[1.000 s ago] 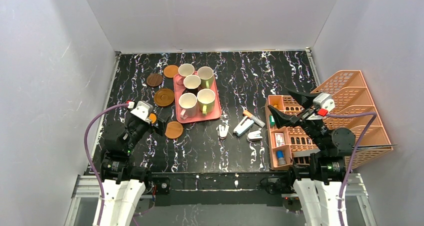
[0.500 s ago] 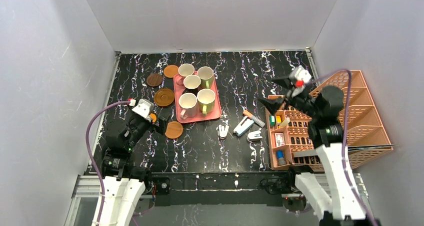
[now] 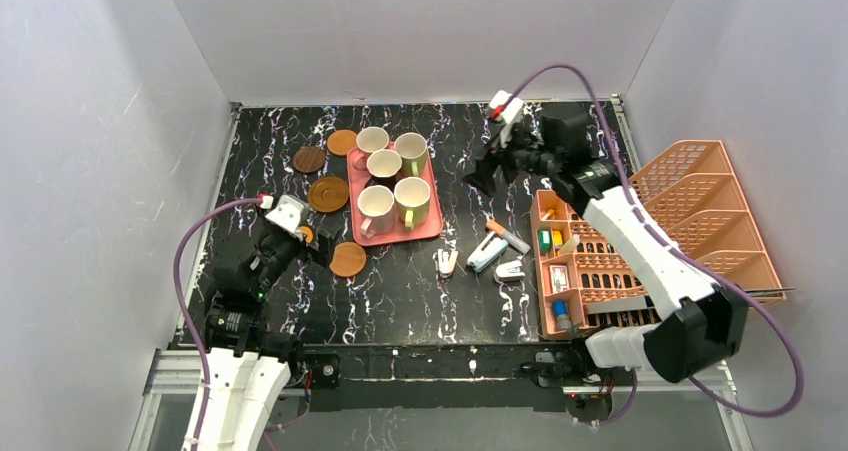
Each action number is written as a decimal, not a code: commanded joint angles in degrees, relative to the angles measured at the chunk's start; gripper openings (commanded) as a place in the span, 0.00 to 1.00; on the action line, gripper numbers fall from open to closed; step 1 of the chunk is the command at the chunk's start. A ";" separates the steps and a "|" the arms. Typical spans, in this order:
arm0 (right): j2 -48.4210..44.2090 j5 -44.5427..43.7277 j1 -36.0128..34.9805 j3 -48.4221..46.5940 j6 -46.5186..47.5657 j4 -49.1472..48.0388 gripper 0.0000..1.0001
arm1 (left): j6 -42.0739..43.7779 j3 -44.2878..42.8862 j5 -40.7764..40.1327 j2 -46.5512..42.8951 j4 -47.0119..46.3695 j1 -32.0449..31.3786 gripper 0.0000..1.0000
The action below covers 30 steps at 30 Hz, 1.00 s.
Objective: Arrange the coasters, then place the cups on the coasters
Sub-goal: Move the tray to the center of the board.
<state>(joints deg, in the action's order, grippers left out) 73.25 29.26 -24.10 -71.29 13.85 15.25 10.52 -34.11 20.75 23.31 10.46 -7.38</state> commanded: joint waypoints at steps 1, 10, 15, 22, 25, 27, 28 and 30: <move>5.32 -8.82 -5.09 -3.56 4.39 4.55 0.98 | 0.88 0.67 0.21 1.53 -1.08 0.16 0.98; 20.32 -21.65 -8.59 -11.89 4.00 8.02 0.98 | 1.68 0.72 -0.44 2.85 -1.07 0.13 0.98; 23.65 -26.96 -9.44 -10.72 5.31 6.39 0.98 | 1.93 0.48 -0.47 3.71 -0.91 0.11 0.98; 24.62 -32.09 -9.79 -6.16 7.46 3.37 0.98 | 2.20 0.62 -0.04 3.15 -0.87 0.09 0.98; 25.32 -30.16 -9.76 -5.86 7.11 3.66 0.98 | 2.22 0.71 0.08 3.45 -1.12 0.09 0.98; 26.42 -29.62 -9.76 -6.50 6.05 3.82 0.98 | 2.20 0.71 0.17 3.85 -1.15 0.09 0.98; 27.06 -29.61 -9.81 -6.85 5.59 3.45 0.98 | 2.22 0.78 0.17 4.13 -0.97 0.14 0.98; 28.64 -29.75 -9.74 -7.77 3.40 2.49 0.98 | 2.42 0.80 0.23 4.48 -0.78 0.17 0.98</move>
<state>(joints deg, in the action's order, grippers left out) 99.13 -0.08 -33.67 -77.10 19.79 20.49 12.38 -34.09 20.38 26.96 10.28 -7.38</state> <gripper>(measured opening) 0.983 0.981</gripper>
